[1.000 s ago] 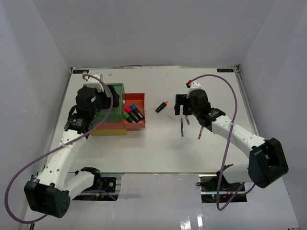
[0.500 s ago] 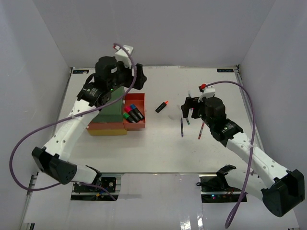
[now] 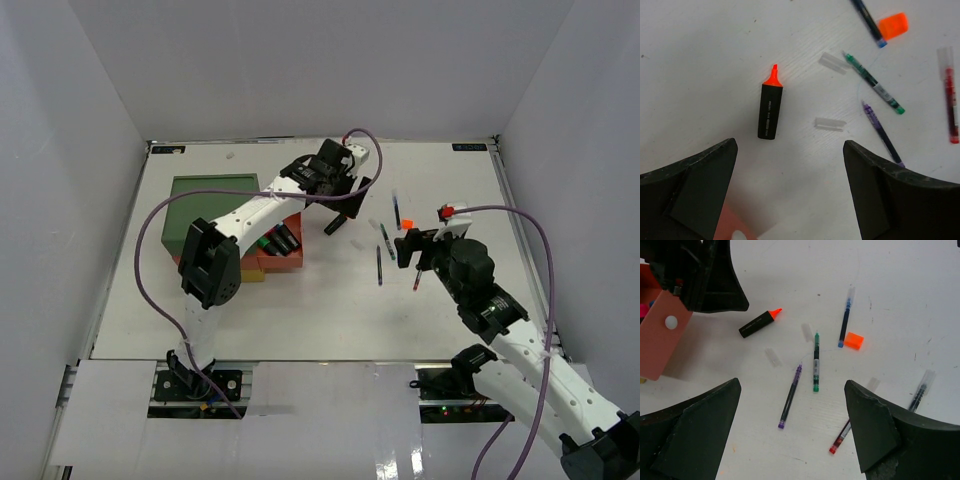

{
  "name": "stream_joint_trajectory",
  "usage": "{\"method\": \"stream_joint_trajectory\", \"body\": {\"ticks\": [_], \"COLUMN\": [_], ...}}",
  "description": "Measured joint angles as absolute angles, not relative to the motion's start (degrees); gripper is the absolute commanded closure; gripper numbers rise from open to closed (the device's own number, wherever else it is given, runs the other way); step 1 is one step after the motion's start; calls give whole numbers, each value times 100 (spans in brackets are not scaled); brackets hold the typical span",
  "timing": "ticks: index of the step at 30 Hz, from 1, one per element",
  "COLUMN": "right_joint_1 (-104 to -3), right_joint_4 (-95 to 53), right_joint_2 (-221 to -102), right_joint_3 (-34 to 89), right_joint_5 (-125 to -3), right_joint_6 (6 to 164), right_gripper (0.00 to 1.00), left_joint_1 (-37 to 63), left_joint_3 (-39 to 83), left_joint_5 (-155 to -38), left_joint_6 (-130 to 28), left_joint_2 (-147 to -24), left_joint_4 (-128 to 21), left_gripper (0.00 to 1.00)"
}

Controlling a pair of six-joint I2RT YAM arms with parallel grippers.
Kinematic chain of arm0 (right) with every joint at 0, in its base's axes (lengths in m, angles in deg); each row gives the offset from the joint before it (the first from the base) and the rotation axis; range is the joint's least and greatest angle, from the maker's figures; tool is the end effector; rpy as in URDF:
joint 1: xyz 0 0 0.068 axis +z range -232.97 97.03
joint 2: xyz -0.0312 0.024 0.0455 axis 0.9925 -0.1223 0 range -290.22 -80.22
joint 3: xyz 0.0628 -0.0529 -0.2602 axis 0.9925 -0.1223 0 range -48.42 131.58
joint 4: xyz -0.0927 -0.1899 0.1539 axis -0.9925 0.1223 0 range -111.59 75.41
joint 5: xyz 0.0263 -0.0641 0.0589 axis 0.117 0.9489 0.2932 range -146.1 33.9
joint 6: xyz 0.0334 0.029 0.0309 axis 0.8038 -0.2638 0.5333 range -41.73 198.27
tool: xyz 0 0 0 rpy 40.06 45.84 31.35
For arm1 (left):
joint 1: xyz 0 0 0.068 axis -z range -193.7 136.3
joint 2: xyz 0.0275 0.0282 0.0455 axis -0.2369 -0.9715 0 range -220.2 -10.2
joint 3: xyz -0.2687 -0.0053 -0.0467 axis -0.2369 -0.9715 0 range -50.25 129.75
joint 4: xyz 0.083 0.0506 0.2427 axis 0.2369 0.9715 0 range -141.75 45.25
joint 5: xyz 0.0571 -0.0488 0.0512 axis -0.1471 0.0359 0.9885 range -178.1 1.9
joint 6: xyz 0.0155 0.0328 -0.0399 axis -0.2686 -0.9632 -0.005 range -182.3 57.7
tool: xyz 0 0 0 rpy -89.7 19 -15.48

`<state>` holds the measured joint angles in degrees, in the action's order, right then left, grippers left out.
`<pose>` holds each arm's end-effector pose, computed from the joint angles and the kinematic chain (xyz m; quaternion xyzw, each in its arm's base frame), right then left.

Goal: Sort the stationery into containers
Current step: Pick up the pen from the center of the board.

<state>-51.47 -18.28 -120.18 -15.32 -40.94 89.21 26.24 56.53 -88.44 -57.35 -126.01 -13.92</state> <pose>0.1539 0.0833 0.2942 -0.0525 0.7632 0.1358 0.6295 0.3535 -0.2963 0.2919 0.2806 0.8866 -0.1429 0.3388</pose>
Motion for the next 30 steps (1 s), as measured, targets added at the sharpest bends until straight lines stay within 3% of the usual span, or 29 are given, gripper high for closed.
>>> {"method": "stream_joint_trajectory", "body": {"ticks": [14,30], "right_joint_1": [-5147,-5147], "right_joint_4": [-1703,-1649], "right_joint_2": [-11238,-11249], "right_joint_3": [-2039,-2207], "right_joint_5": [-4057,-4057], "right_joint_6": [8926,8943], "right_gripper": [9,9], "left_joint_1": [2401,2189], "left_joint_3": [6295,6352], "left_joint_5": [-8722,-9049], "left_joint_6": [-5735,-5741], "left_joint_2": [-14045,-14494], "left_joint_4": [-995,-929], "left_gripper": [12,25]}}
